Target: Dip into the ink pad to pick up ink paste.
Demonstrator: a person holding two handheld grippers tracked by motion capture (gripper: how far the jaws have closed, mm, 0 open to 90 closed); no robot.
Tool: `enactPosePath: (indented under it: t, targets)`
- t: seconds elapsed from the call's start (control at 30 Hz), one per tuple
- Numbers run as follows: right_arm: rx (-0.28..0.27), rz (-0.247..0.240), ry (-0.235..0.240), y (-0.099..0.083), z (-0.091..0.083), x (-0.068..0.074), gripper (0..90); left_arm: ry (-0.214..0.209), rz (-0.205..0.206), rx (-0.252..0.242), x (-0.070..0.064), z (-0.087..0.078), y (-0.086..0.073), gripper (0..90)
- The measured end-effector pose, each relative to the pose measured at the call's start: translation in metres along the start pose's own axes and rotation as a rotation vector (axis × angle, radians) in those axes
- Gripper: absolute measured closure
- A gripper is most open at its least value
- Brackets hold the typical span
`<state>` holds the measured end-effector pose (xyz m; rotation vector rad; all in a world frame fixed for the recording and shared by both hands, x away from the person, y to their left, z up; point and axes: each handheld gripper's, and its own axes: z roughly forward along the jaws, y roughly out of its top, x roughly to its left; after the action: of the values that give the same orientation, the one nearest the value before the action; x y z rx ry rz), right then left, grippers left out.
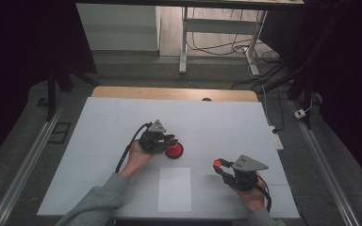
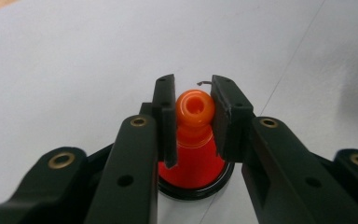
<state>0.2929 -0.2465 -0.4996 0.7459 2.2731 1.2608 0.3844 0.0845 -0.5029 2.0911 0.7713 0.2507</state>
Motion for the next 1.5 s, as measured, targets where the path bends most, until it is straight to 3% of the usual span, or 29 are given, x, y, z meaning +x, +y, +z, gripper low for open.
enactPosePath:
  t: [0.6,1.5]
  targets:
    - [-0.008,0.003,0.007,0.000,0.000,0.000,64.4,0.011,0.010,0.065,0.000,0.014,-0.008,72.0]
    - [-0.004,0.000,0.005,0.000,-0.001,0.001,64.5,0.045,0.035,0.072,-0.004,0.017,-0.011,72.4]
